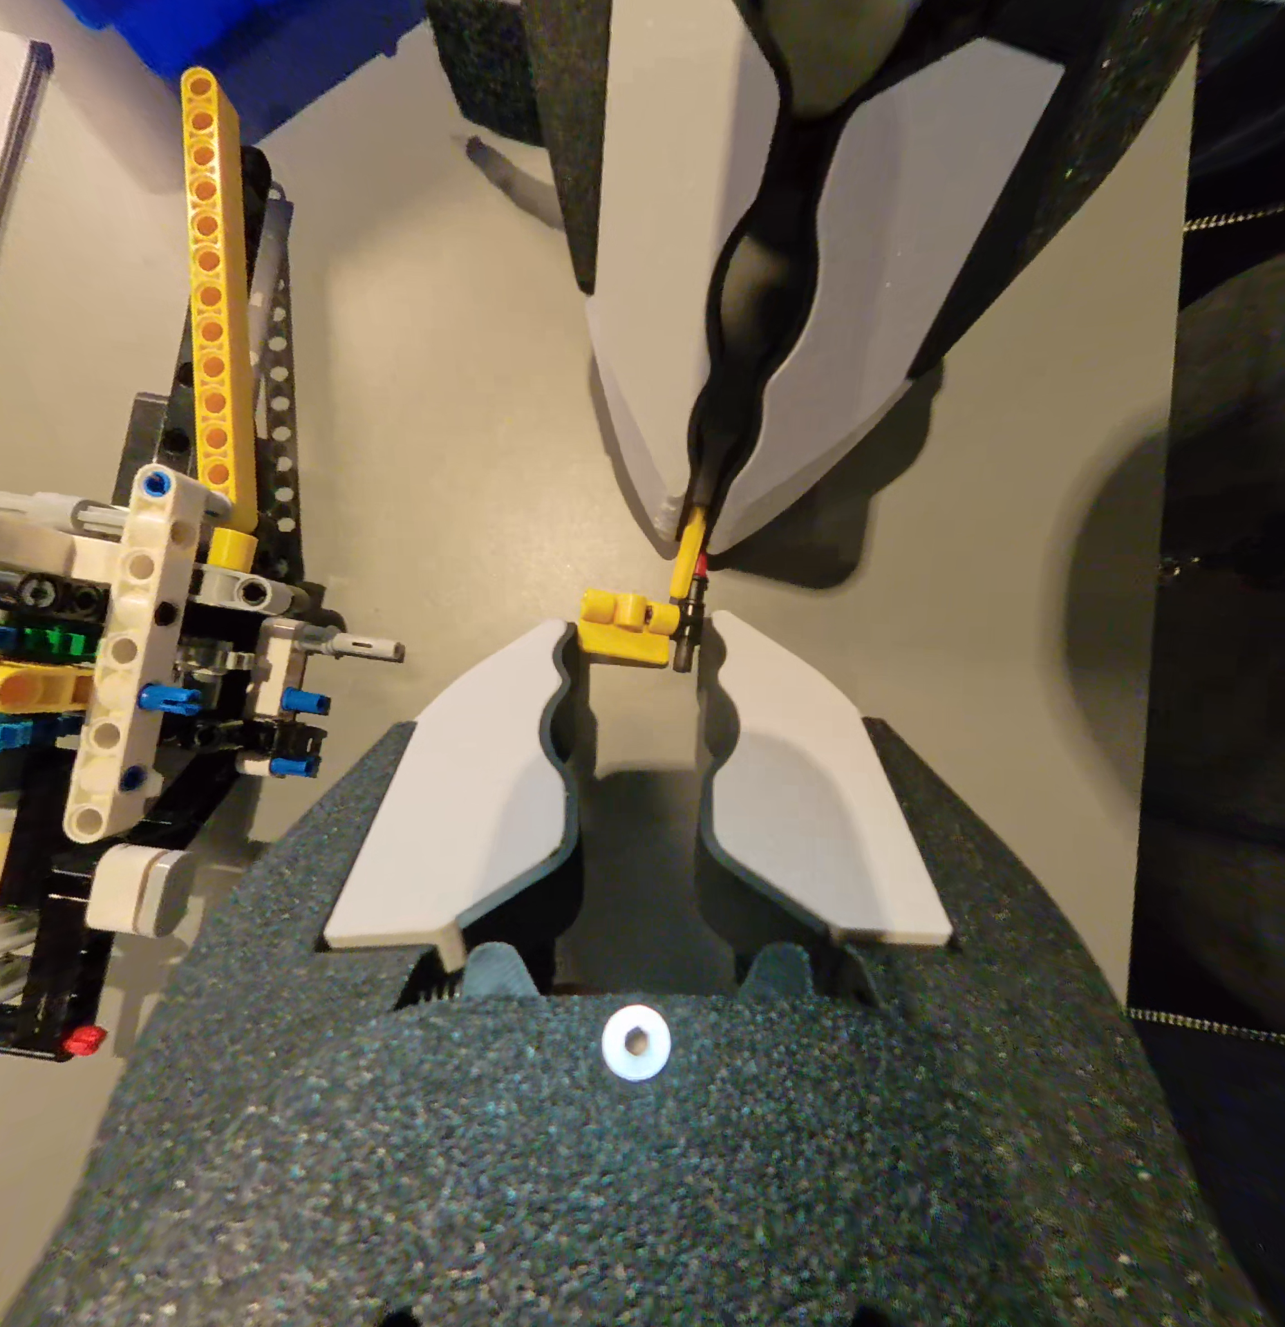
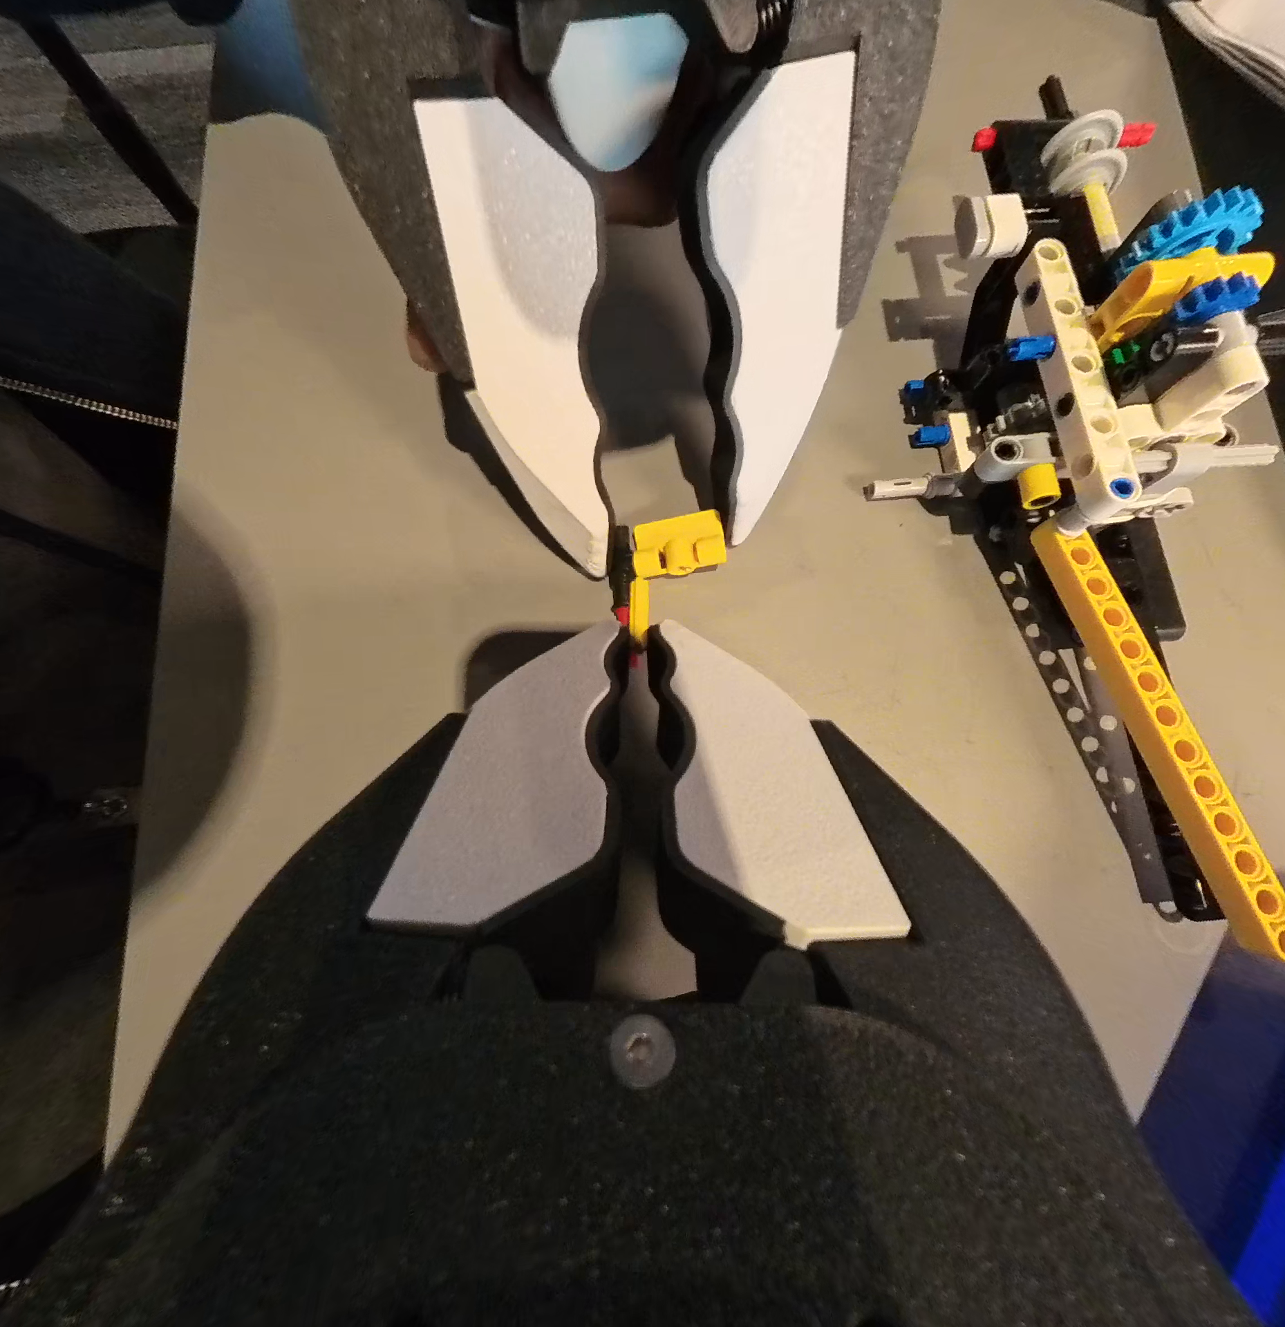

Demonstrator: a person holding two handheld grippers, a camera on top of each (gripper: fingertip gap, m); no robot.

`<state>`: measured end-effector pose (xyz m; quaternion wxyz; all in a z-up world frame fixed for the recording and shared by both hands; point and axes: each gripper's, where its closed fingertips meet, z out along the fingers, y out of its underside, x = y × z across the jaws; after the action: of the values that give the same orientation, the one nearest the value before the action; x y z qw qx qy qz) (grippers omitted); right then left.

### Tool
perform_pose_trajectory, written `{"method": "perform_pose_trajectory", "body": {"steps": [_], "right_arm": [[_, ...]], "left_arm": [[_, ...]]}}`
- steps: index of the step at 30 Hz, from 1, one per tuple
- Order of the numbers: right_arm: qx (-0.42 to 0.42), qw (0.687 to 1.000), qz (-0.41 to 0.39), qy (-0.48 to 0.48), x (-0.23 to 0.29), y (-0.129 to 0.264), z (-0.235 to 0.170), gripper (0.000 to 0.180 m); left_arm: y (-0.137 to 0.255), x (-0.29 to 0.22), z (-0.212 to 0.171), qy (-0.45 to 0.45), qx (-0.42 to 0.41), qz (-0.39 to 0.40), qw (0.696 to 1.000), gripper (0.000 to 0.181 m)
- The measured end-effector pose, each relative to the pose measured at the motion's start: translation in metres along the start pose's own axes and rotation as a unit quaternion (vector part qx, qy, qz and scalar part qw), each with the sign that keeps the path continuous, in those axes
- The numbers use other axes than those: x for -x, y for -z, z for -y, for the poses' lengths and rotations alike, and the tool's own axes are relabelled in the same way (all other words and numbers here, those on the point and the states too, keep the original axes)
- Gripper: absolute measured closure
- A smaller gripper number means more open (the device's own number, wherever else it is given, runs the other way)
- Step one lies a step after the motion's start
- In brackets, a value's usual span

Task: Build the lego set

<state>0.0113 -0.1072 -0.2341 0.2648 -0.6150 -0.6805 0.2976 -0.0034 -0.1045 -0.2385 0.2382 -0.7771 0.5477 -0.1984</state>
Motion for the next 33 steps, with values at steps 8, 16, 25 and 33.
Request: {"method": "perform_pose_trajectory", "body": {"steps": [8, 16, 25, 33], "right_arm": [[-0.001, 1.0, -0.002, 0.003, 0.0, 0.0, 0.0, 0.175], [-0.005, 1.0, 0.007, 0.013, 0.004, 0.0, 0.003, 0.175], [0.004, 1.0, 0.006, 0.023, 0.007, -0.002, 0.001, 0.175], [0.011, 0.999, 0.003, 0.03, 0.008, -0.003, -0.001, 0.175]], "left_arm": [[0.001, 0.001, 0.002, -0.025, 0.013, 0.039, 0.999, 0.149], [0.003, 0.003, 0.002, -0.049, 0.015, 0.102, 0.993, 0.149], [0.006, -0.003, 0.005, -0.047, 0.0, 0.087, 0.995, 0.149], [0.008, -0.01, 0.008, -0.02, -0.009, 0.012, 1.0, 0.15]]}}
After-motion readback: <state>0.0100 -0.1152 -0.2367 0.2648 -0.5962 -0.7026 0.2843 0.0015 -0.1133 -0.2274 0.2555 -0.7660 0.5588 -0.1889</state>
